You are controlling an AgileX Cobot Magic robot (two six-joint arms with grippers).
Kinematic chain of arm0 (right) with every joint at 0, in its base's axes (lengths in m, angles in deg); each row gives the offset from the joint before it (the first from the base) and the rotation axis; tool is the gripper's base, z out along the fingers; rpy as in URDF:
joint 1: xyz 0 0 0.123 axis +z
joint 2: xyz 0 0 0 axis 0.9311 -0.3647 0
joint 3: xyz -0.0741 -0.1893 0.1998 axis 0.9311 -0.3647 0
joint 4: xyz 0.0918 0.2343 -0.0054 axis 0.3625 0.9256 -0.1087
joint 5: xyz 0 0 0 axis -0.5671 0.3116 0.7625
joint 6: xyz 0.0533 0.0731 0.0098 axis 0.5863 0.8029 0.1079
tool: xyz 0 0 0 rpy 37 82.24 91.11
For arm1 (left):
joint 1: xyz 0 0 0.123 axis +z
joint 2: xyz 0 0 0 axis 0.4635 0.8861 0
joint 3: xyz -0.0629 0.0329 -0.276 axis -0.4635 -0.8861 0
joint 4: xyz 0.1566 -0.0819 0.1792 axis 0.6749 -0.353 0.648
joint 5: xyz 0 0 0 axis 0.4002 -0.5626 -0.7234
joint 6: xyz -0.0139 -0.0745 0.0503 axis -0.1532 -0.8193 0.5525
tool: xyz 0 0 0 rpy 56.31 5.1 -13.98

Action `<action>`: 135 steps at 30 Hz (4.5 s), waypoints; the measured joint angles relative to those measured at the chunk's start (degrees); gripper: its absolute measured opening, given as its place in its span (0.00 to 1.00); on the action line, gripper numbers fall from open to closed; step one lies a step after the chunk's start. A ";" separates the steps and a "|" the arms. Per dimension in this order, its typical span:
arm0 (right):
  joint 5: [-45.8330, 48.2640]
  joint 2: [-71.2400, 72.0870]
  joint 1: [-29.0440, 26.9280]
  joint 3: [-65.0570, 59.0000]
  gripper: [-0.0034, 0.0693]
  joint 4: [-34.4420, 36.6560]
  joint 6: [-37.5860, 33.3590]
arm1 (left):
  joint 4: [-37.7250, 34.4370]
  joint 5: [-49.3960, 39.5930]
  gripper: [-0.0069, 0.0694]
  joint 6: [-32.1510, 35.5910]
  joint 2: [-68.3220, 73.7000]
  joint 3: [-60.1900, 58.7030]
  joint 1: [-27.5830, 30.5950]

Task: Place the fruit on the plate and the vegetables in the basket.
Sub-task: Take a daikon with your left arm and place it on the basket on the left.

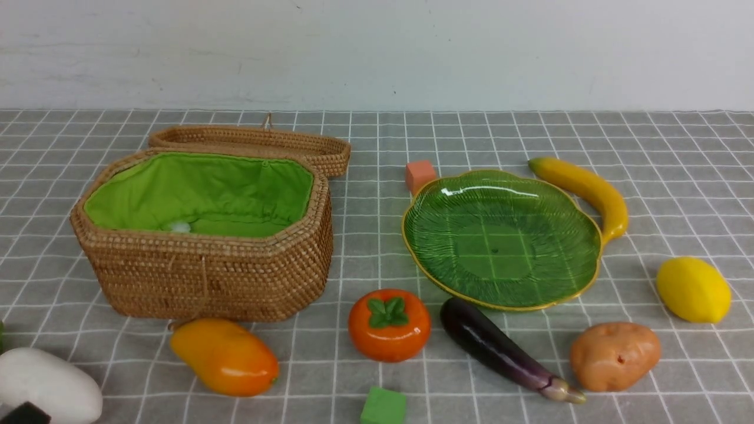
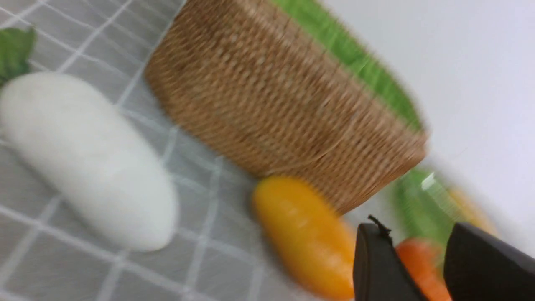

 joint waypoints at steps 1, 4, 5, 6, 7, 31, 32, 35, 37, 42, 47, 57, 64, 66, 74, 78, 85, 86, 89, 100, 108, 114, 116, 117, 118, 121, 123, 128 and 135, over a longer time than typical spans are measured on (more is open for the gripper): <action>0.00 0.00 0.00 0.00 0.38 0.00 0.00 | -1.85 2.13 0.40 -1.57 0.00 0.00 0.00; -0.93 0.00 0.00 -0.06 0.38 -1.22 0.00 | -6.87 6.04 0.40 -3.67 0.00 0.00 0.00; -1.42 0.00 0.00 -0.12 0.38 -1.38 0.23 | -7.65 6.11 0.39 -3.91 0.00 0.00 0.00; -2.03 0.00 0.00 -0.27 0.38 -1.21 1.00 | -8.24 5.94 0.38 -4.04 0.00 0.00 0.00; -2.44 0.00 0.00 -0.28 0.38 -0.60 1.67 | -8.59 5.66 0.36 -4.12 0.00 0.00 0.00; 32.08 -27.33 13.82 45.74 0.08 16.40 -11.36 | 3.43 -42.09 0.07 14.09 41.04 31.80 0.00; 34.12 -29.40 13.88 48.24 0.08 16.40 -13.60 | 5.05 -41.94 0.07 14.09 43.35 32.77 0.00; 35.84 -32.68 13.88 51.98 0.08 16.47 -17.76 | 7.84 -41.21 0.07 11.92 48.11 34.78 0.84; 35.73 -34.08 13.88 53.55 0.08 17.48 -20.55 | 9.23 -41.00 0.07 10.49 51.76 36.05 2.89; 34.47 -35.03 14.13 55.04 0.08 26.36 -30.30 | 6.30 -40.34 0.07 11.81 58.62 37.56 12.68; 35.20 -35.03 16.65 55.04 0.08 33.30 -37.67 | 0.71 -38.69 0.07 14.15 64.42 37.56 21.16; 36.08 -35.03 24.60 55.04 0.09 34.55 -42.01 | 0.05 -30.03 0.47 14.31 73.41 38.82 24.54; 36.08 -35.03 24.73 55.04 0.09 34.27 -42.01 | -1.41 -20.02 0.93 10.69 80.92 38.82 24.54; 36.08 -35.03 24.73 55.04 0.09 34.17 -42.01 | -1.41 -18.59 0.96 10.44 82.77 38.83 24.54; 36.08 -35.03 24.73 55.04 0.09 34.09 -43.00 | -0.55 -13.63 0.76 10.21 88.80 38.89 24.54; 36.08 -35.03 24.73 55.04 0.09 34.09 -43.52 | 1.14 -13.42 0.73 10.21 88.71 39.01 24.54; 35.48 -35.03 24.73 55.04 0.09 34.09 -43.57 | 5.93 -16.39 0.73 11.53 77.12 39.40 24.54; 35.19 -35.03 24.73 55.04 0.09 34.09 -43.57 | 6.35 -17.19 0.73 12.63 74.66 40.00 24.46; 33.27 -35.03 24.73 55.04 0.09 34.09 -43.57 | 6.20 -21.54 0.73 23.08 67.02 45.10 21.81; 28.38 -34.97 24.73 60.80 0.09 34.17 -43.57 | 3.70 -32.58 0.73 71.81 77.50 74.36 -1.28; 34.81 -34.97 24.73 61.16 0.09 34.11 -43.57 | 11.60 -40.58 0.73 82.80 95.88 87.17 -3.68; 36.51 -34.97 24.73 61.16 0.10 34.11 -43.57 | 15.16 -40.39 0.73 83.21 100.22 88.60 -3.68; 36.51 -34.97 24.73 61.16 0.10 34.11 -43.57 | 15.54 -39.84 0.73 83.27 100.29 88.61 -3.68; 36.45 -34.97 24.73 61.16 0.10 34.11 -43.57 | 15.85 -39.46 0.73 83.33 100.29 88.66 -3.68; 36.45 -34.97 24.73 61.16 0.10 34.11 -43.57 | 15.85 -39.39 0.73 83.33 100.29 88.66 -3.68; 36.19 -34.97 24.73 61.16 0.10 34.11 -43.57 | 15.46 -38.39 0.73 83.33 100.29 88.66 -3.68; 35.98 -34.97 24.73 61.16 0.10 34.11 -43.57 | 15.09 -38.28 0.73 83.33 100.23 88.66 -3.68; 35.84 -34.97 24.73 61.16 0.11 33.43 -43.57 | 13.61 -38.21 0.83 80.05 100.18 88.66 -3.75; 35.79 -34.97 24.73 61.16 0.12 32.96 -43.57 | 13.54 -41.19 0.92 72.89 96.71 88.66 -4.64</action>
